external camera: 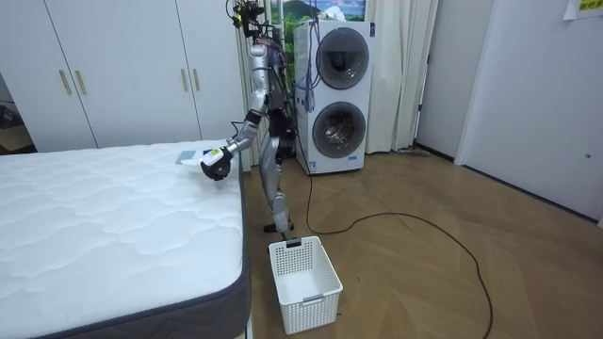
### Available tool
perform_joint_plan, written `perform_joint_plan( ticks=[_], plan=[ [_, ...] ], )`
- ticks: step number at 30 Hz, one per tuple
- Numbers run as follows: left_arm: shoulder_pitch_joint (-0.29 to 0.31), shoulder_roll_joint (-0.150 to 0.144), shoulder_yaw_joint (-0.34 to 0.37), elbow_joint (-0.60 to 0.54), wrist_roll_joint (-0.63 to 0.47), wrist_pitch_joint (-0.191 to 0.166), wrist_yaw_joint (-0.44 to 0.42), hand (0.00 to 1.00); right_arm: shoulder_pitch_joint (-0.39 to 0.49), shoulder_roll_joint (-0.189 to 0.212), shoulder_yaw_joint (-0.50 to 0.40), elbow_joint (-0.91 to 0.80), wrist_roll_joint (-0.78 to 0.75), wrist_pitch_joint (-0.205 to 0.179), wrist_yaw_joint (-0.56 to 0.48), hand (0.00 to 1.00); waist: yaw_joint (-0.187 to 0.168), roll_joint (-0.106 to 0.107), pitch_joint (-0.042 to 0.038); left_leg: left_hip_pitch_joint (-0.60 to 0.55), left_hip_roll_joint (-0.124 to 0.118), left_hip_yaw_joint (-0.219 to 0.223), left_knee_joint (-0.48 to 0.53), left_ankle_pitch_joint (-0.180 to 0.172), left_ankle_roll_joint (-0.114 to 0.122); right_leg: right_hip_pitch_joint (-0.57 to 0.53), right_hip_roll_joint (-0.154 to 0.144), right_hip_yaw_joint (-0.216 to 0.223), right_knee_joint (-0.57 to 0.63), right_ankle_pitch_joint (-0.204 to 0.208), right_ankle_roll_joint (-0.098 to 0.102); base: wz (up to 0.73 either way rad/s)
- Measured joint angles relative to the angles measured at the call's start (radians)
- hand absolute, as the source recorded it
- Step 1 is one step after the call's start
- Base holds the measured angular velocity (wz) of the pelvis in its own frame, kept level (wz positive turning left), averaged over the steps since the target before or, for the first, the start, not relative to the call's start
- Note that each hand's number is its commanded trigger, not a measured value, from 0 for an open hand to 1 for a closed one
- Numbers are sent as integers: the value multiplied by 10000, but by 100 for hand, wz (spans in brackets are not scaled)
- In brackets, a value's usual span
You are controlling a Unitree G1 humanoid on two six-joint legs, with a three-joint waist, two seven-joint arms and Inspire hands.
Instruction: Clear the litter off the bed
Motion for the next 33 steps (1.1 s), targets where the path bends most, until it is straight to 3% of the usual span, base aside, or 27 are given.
perform_joint_plan(
  ticks=[6,16,20,26,33],
  plan=[
    [515,57,-198,-246,179,-57,-21,100,41,-17,1,-1527,-693,-257,-1066,0,-1,-37,56,-56,5,225,-160,-1,14,-275,2,180,155,-5,-10,-10],
    [553,67,-875,-200,141,57,-310,100,-174,-114,352,-3371,-2796,-826,-2561,0,186,-60,107,-170,-13,234,-136,-2,15,-387,10,233,117,-32,5,-1],
    [540,60,-917,-190,150,90,-479,100,-171,-112,1002,-3600,-3293,-831,-2618,0,304,-49,118,-118,12,280,-243,-2,14,-393,18,222,115,-36,-2,-1],
    [324,56,-916,-140,138,89,-786,100,-384,-116,1436,-3700,-3719,-1070,-2235,0,575,55,205,-120,30,284,-266,-2,14,-375,26,197,65,-40,-10,0],
    [-66,52,-909,209,137,137,-939,100,-679,-109,2197,-2807,-3732,-1127,-1853,0,841,177,282,-296,47,168,-217,-2,13,-382,22,41,-31,-27,-23,6]
  ],
)
